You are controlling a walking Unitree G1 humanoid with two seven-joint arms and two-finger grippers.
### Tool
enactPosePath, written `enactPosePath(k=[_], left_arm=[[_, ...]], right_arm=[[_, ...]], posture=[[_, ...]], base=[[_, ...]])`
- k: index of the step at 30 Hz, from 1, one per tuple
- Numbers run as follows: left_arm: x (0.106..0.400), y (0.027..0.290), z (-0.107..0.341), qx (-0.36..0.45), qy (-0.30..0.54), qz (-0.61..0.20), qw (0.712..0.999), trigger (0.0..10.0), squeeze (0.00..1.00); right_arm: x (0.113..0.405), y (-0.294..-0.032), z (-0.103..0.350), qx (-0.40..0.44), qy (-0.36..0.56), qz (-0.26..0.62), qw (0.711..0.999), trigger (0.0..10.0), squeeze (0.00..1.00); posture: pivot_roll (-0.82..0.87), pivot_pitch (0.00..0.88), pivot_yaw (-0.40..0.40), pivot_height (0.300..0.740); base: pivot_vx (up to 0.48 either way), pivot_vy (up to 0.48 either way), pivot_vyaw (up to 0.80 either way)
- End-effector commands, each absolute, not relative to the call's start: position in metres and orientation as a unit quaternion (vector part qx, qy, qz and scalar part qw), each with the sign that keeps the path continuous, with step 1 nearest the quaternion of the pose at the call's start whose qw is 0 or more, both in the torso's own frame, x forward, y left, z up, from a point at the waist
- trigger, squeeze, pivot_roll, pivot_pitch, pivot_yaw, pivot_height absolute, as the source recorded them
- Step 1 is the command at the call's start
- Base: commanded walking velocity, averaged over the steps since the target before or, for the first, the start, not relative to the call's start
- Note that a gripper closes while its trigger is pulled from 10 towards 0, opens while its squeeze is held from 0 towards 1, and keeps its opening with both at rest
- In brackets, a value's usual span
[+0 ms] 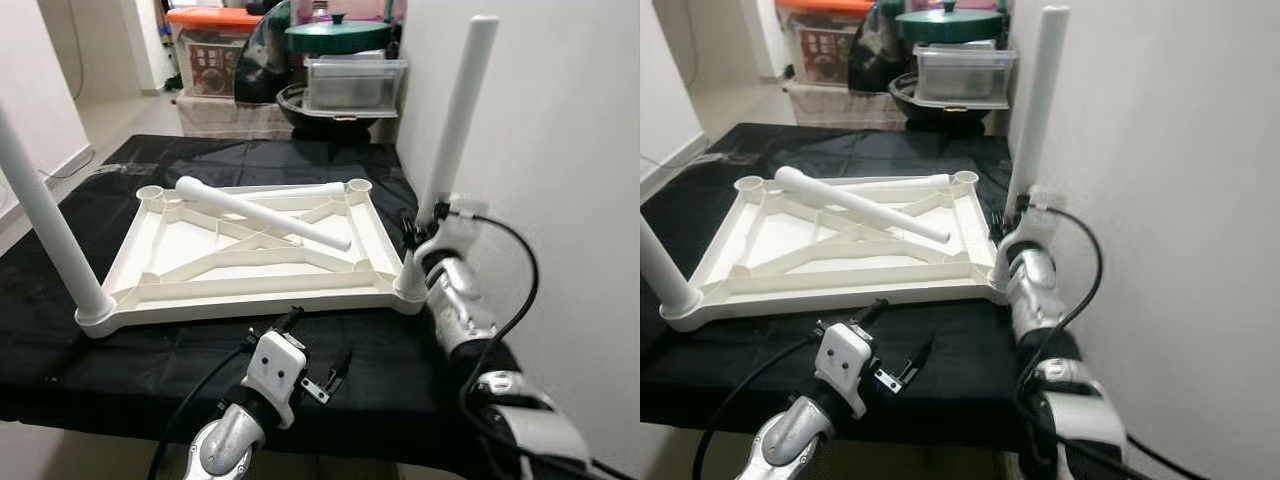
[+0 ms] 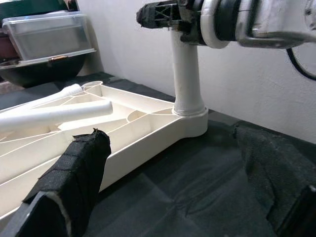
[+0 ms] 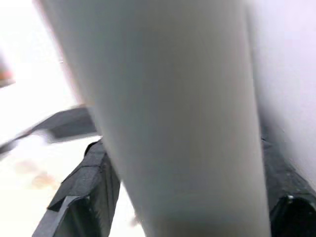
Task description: Building children table
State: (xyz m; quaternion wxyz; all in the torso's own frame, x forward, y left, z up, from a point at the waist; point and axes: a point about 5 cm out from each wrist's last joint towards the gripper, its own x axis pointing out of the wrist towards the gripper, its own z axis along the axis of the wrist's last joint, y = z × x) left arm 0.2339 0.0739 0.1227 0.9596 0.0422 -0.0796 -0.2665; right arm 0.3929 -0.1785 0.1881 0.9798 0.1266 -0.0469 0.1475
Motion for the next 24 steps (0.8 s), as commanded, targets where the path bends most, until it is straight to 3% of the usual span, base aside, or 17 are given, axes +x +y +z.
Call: enactPosePath(k=[1, 5, 6, 7, 8, 11, 18, 19, 24], left_arm=[[0.233, 0.074, 0.120, 0.045, -0.077, -0.269, 0.959, 10.0, 0.00], [0.233, 0.074, 0.120, 0.046, -0.076, -0.269, 0.959, 10.0, 0.00], [0.233, 0.074, 0.120, 0.046, -0.076, -0.269, 0.959, 10.0, 0.00], [0.233, 0.074, 0.120, 0.046, -0.076, -0.269, 0.959, 10.0, 0.00], [0.233, 0.074, 0.120, 0.046, -0.076, -0.269, 0.959, 10.0, 0.00], [0.233, 0.074, 0.120, 0.046, -0.076, -0.268, 0.959, 10.0, 0.00], [0.233, 0.074, 0.120, 0.046, -0.077, -0.268, 0.959, 10.0, 0.00], [0.233, 0.074, 0.121, 0.045, -0.078, -0.267, 0.959, 10.0, 0.00], [0.234, 0.074, 0.121, 0.045, -0.078, -0.267, 0.960, 10.0, 0.00]], right_arm=[[0.386, -0.158, 0.185, 0.134, -0.021, 0.303, 0.943, 10.0, 0.00], [0.374, -0.146, 0.182, 0.106, -0.001, 0.429, 0.897, 10.0, 0.00], [0.374, -0.146, 0.182, 0.106, -0.001, 0.429, 0.897, 10.0, 0.00], [0.367, -0.141, 0.179, 0.088, 0.008, 0.477, 0.875, 10.0, 0.00], [0.367, -0.141, 0.179, 0.088, 0.008, 0.477, 0.875, 10.0, 0.00], [0.358, -0.130, 0.171, 0.069, 0.030, 0.551, 0.831, 10.0, 0.00], [0.357, -0.119, 0.174, 0.055, 0.024, 0.585, 0.809, 10.0, 0.00], [0.362, -0.119, 0.174, 0.041, 0.020, 0.553, 0.832, 0.0, 0.00], [0.380, -0.133, 0.173, 0.032, 0.022, 0.412, 0.910, 0.0, 0.00]], posture=[[0.09, 0.000, -0.045, 0.740], [0.09, 0.000, -0.046, 0.740], [0.09, 0.000, -0.046, 0.740], [0.09, 0.000, -0.045, 0.740], [0.09, 0.000, -0.045, 0.740], [0.10, 0.000, -0.044, 0.740], [0.10, 0.000, -0.048, 0.740], [0.10, 0.000, -0.050, 0.740], [0.10, 0.000, -0.048, 0.740]], base=[[0.000, 0.000, 0.00], [0.000, 0.000, 0.00], [0.000, 0.000, 0.00], [0.000, 0.000, 0.00], [0.000, 0.000, 0.00], [0.000, 0.000, 0.00], [0.000, 0.000, 0.00], [0.000, 0.000, 0.00], [0.000, 0.000, 0.00]])
